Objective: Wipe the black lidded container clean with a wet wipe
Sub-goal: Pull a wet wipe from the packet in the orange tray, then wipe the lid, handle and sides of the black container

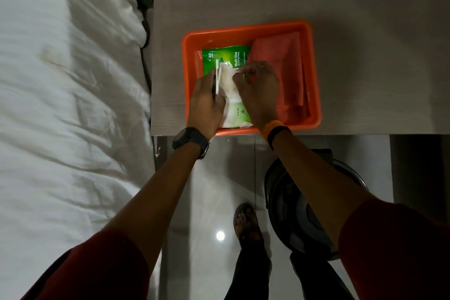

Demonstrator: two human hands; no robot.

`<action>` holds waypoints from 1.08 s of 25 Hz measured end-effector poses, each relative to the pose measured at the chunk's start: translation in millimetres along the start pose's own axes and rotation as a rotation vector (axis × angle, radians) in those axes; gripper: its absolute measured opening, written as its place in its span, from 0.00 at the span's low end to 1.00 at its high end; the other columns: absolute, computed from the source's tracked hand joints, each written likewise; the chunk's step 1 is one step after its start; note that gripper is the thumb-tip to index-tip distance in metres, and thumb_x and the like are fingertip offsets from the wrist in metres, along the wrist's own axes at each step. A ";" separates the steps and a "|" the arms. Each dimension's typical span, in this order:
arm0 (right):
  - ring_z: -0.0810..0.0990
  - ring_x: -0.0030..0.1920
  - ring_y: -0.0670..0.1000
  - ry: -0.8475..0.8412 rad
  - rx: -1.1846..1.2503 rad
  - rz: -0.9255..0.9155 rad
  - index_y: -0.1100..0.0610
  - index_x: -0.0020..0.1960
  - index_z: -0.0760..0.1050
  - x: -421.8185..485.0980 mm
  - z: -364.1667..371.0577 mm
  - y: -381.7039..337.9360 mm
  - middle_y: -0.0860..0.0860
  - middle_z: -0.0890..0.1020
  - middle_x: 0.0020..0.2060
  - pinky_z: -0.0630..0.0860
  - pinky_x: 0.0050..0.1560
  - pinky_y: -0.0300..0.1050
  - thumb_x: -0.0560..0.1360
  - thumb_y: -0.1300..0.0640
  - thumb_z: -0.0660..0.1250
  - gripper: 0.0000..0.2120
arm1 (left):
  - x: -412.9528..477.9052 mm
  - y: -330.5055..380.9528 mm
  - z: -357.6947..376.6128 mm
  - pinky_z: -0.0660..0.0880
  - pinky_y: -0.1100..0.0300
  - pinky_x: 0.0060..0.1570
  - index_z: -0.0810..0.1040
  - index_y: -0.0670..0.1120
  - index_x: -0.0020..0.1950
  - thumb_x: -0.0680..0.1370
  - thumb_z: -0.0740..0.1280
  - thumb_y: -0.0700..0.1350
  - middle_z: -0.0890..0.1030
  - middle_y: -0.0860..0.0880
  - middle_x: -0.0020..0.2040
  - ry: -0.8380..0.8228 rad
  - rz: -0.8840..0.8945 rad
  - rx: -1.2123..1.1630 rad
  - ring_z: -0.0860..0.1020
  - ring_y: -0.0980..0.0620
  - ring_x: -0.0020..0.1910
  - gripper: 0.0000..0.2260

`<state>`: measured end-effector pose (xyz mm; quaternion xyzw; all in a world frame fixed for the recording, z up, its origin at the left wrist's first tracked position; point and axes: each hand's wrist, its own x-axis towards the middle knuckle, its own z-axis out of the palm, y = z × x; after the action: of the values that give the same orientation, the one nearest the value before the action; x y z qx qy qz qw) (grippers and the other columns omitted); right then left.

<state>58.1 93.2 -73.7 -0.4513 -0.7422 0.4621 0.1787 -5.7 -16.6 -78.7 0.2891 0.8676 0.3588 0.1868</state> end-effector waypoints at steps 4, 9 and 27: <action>0.79 0.30 0.50 0.054 0.429 0.304 0.61 0.38 0.75 -8.5 -29.3 -6.4 0.53 0.78 0.28 0.77 0.37 0.43 0.75 0.64 0.67 0.08 | -2.0 5.9 5.6 0.75 0.50 0.62 0.66 0.38 0.74 0.78 0.62 0.33 0.73 0.37 0.68 0.023 -0.005 0.036 0.74 0.42 0.63 0.23; 0.71 0.26 0.49 0.181 0.913 0.488 0.53 0.34 0.67 -34.6 -87.9 -13.9 0.50 0.71 0.28 0.64 0.26 0.36 0.80 0.60 0.56 0.15 | -3.9 12.0 15.1 0.69 0.53 0.72 0.65 0.39 0.75 0.77 0.62 0.35 0.63 0.38 0.76 -0.234 0.179 0.369 0.66 0.39 0.74 0.25; 0.84 0.62 0.63 0.164 0.724 0.726 0.51 0.57 0.83 -145.1 -250.3 113.1 0.55 0.86 0.54 0.83 0.61 0.61 0.82 0.56 0.67 0.07 | -99.0 143.9 135.7 0.70 0.47 0.67 0.77 0.42 0.65 0.72 0.62 0.41 0.76 0.42 0.68 -0.256 0.567 0.546 0.72 0.41 0.69 0.21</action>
<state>362.7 122.1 -20.0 -0.6237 -0.3138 0.6848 0.2089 194.8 73.1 -53.3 0.5977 0.7868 0.1138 0.1034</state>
